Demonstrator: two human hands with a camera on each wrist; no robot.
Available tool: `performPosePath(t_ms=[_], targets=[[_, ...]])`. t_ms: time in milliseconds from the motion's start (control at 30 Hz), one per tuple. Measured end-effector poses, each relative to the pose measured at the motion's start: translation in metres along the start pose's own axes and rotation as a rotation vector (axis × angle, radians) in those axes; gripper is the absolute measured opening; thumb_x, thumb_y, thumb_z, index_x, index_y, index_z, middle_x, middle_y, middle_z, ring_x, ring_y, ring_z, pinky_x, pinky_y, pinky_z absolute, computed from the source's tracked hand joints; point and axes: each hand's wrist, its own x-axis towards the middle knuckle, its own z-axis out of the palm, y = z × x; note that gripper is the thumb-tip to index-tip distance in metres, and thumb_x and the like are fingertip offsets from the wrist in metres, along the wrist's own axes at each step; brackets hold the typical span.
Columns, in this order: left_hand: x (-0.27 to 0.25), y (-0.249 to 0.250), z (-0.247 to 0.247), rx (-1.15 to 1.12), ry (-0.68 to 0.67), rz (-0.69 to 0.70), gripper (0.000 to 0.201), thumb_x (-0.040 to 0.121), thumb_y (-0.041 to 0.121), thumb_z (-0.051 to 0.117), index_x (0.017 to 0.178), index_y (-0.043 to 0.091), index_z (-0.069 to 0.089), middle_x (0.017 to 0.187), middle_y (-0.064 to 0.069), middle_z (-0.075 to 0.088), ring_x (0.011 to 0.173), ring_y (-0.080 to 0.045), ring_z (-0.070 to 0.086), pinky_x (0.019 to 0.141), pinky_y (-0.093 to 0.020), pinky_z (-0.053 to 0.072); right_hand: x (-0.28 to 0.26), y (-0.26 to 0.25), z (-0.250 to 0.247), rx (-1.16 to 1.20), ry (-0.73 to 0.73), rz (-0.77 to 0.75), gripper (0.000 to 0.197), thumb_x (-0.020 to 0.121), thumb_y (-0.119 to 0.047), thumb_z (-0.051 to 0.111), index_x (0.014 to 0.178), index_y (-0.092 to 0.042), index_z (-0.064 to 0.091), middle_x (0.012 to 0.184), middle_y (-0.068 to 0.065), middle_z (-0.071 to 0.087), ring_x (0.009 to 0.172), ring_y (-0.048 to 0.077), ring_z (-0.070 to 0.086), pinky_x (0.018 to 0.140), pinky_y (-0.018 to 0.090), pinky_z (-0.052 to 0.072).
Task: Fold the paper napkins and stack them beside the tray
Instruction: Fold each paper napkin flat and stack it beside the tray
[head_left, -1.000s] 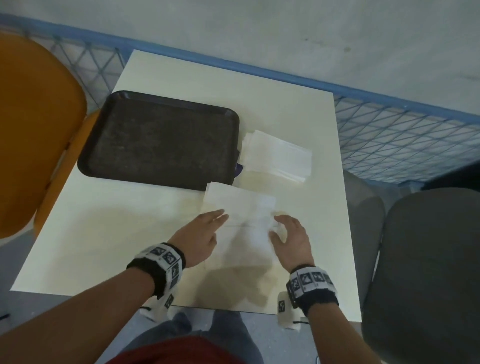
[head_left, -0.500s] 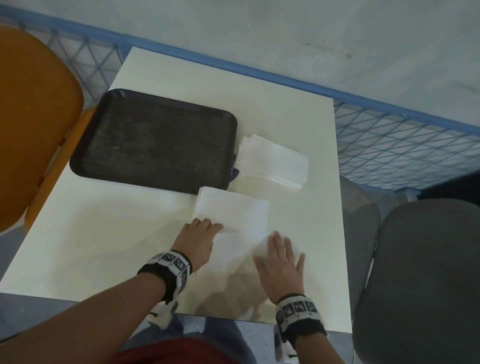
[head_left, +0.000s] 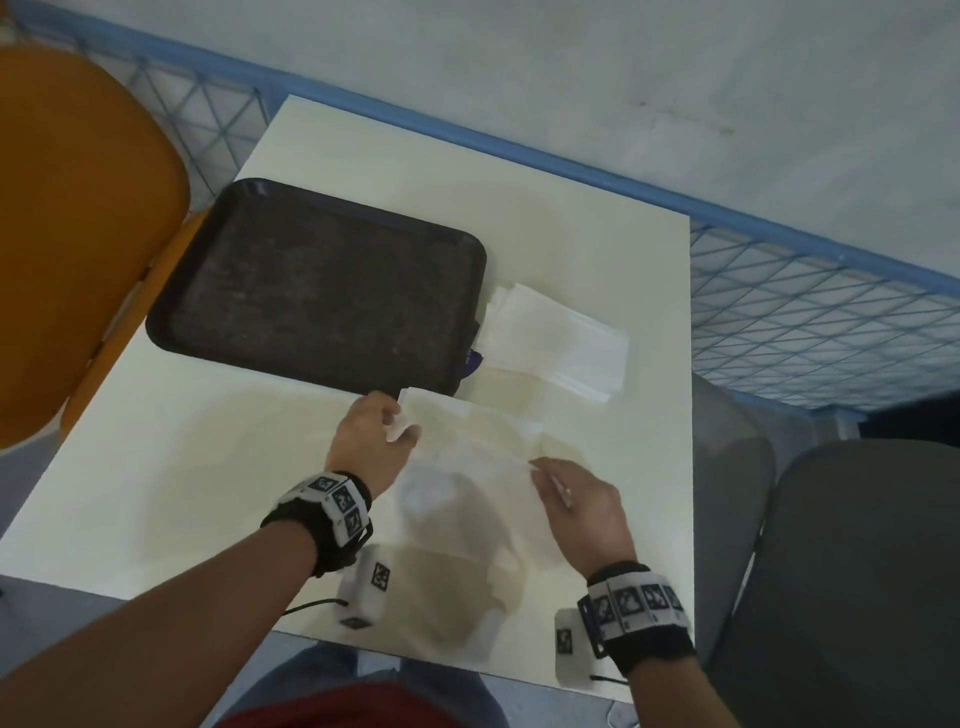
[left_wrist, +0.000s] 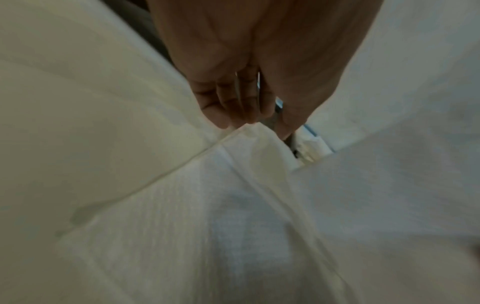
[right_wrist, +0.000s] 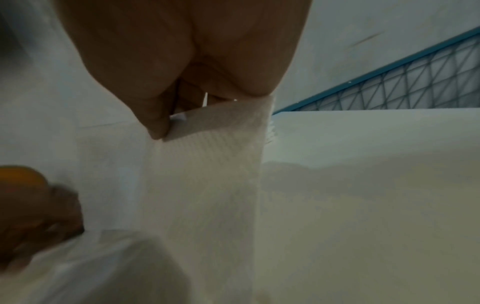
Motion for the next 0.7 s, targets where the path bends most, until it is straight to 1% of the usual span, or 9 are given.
performPosePath(t_ms=[67,100,167,233,367,467,567,633,700], targets=[[0.007,-0.004,0.007,0.041,0.022,-0.058,0.034,0.083,0.037,0.074,0.105,0.020,0.055,0.103,0.004,0.055,0.092,-0.018,0.055,0.079,-0.030,0.042,0.018,0.003,-0.019,0.060,0.019,0.019,0.020,0.101,-0.028,0.060,0.115,-0.026,0.074,0.113,-0.018,0.068,0.098,-0.014,0.060,0.095,0.010,0.046],[0.009,-0.004,0.011,0.060,0.027,-0.068,0.035,0.082,0.039,0.074,0.105,0.020,0.055,0.104,0.003,0.054,0.093,-0.020,0.054,0.079,-0.032,0.043,0.030,0.004,-0.027,0.060,0.023,0.025,0.020,0.100,-0.028,0.061,0.115,-0.026,0.074,0.112,-0.019,0.068,0.096,-0.017,0.058,0.092,0.002,0.042],[0.013,-0.006,0.018,0.095,0.031,-0.092,0.036,0.081,0.041,0.073,0.104,0.021,0.055,0.103,0.002,0.054,0.094,-0.022,0.054,0.080,-0.036,0.047,0.056,0.006,-0.044,0.036,0.026,0.041,0.020,0.100,-0.029,0.061,0.115,-0.026,0.074,0.113,-0.017,0.069,0.099,-0.010,0.059,0.085,-0.007,0.034],[0.016,-0.007,0.024,0.137,0.022,-0.113,0.034,0.082,0.042,0.072,0.104,0.021,0.056,0.102,0.002,0.054,0.095,-0.022,0.055,0.082,-0.039,0.050,0.086,0.005,-0.061,0.019,0.014,0.049,0.020,0.099,-0.031,0.061,0.115,-0.026,0.074,0.113,-0.015,0.070,0.103,-0.002,0.060,0.082,-0.007,0.034],[0.019,-0.007,0.028,0.183,0.031,-0.108,0.024,0.085,0.039,0.070,0.101,0.023,0.064,0.095,0.004,0.054,0.091,-0.022,0.056,0.083,-0.041,0.053,0.152,0.003,-0.080,-0.106,-0.055,0.057,0.025,0.099,-0.039,0.061,0.116,-0.026,0.073,0.119,-0.008,0.072,0.109,0.010,0.062,0.091,0.015,0.039],[0.019,-0.004,0.028,0.199,0.033,-0.070,0.013,0.090,0.039,0.065,0.098,0.030,0.071,0.094,0.007,0.056,0.090,-0.019,0.057,0.085,-0.041,0.055,0.199,0.007,-0.079,-0.204,-0.081,0.024,0.027,0.098,-0.040,0.061,0.116,-0.025,0.073,0.118,-0.001,0.074,0.113,0.021,0.065,0.090,0.021,0.041],[0.014,0.000,0.026,0.207,0.021,-0.072,0.019,0.095,0.040,0.057,0.106,0.029,0.067,0.102,0.004,0.065,0.093,-0.021,0.063,0.086,-0.039,0.055,0.234,0.009,-0.071,-0.413,-0.123,0.004,0.032,0.100,-0.043,0.054,0.127,-0.030,0.065,0.128,-0.001,0.069,0.117,0.027,0.063,0.100,0.034,0.045],[0.009,0.003,0.021,0.224,0.002,-0.082,0.026,0.099,0.038,0.051,0.118,0.027,0.066,0.114,0.001,0.069,0.101,-0.024,0.064,0.091,-0.036,0.053,0.244,0.011,-0.063,-0.606,-0.124,-0.024,0.038,0.100,-0.046,0.050,0.136,-0.035,0.057,0.136,-0.004,0.063,0.124,0.026,0.057,0.110,0.045,0.036],[0.004,0.005,0.015,0.272,-0.024,-0.059,0.031,0.101,0.039,0.047,0.126,0.029,0.062,0.119,0.000,0.069,0.104,-0.024,0.065,0.093,-0.036,0.051,0.239,0.011,-0.057,-0.656,-0.023,-0.094,0.042,0.099,-0.047,0.052,0.139,-0.033,0.054,0.142,-0.004,0.056,0.131,0.026,0.050,0.115,0.052,0.025]])
